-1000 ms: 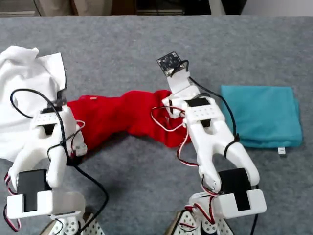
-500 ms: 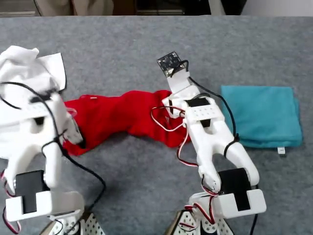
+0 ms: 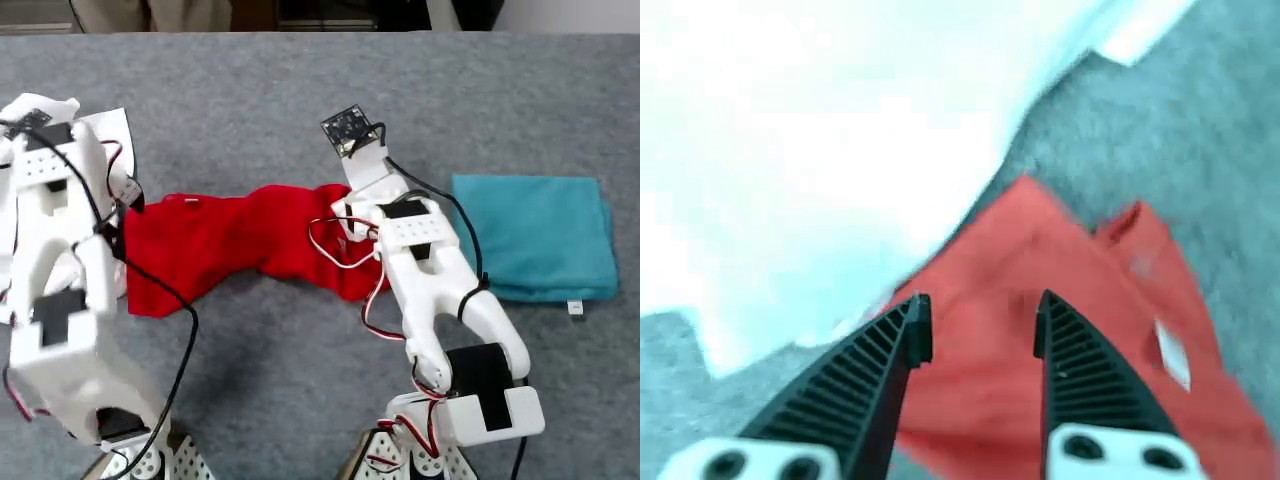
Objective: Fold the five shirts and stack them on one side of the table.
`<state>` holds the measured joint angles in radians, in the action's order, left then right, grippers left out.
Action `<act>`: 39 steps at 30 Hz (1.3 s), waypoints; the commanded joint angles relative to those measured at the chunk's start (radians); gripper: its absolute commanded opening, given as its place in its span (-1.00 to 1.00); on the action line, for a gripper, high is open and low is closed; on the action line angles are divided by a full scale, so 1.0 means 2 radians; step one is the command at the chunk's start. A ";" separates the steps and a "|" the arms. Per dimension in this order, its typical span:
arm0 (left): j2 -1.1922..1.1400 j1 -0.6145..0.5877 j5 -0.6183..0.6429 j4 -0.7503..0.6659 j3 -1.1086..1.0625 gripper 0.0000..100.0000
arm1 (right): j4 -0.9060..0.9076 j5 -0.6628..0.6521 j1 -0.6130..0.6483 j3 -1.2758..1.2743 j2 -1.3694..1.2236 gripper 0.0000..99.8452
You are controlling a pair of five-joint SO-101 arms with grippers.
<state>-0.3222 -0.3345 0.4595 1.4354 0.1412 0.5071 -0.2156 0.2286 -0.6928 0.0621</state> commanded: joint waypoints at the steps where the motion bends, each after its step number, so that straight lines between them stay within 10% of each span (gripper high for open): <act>1: -0.069 0.006 0.025 0.030 0.120 -0.65 | -0.012 0.003 -0.008 0.000 0.021 -0.98; 15: -0.292 0.008 0.071 0.162 0.446 -0.65 | -0.011 0.002 -0.009 0.016 -0.004 -0.98; 39: -0.306 0.004 0.077 0.162 0.366 -0.83 | -0.011 0.001 -0.010 0.018 -0.008 -0.98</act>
<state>-0.9574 -0.3268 0.6053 1.7469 0.8945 0.5071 -0.2156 0.2286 -0.6928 0.0468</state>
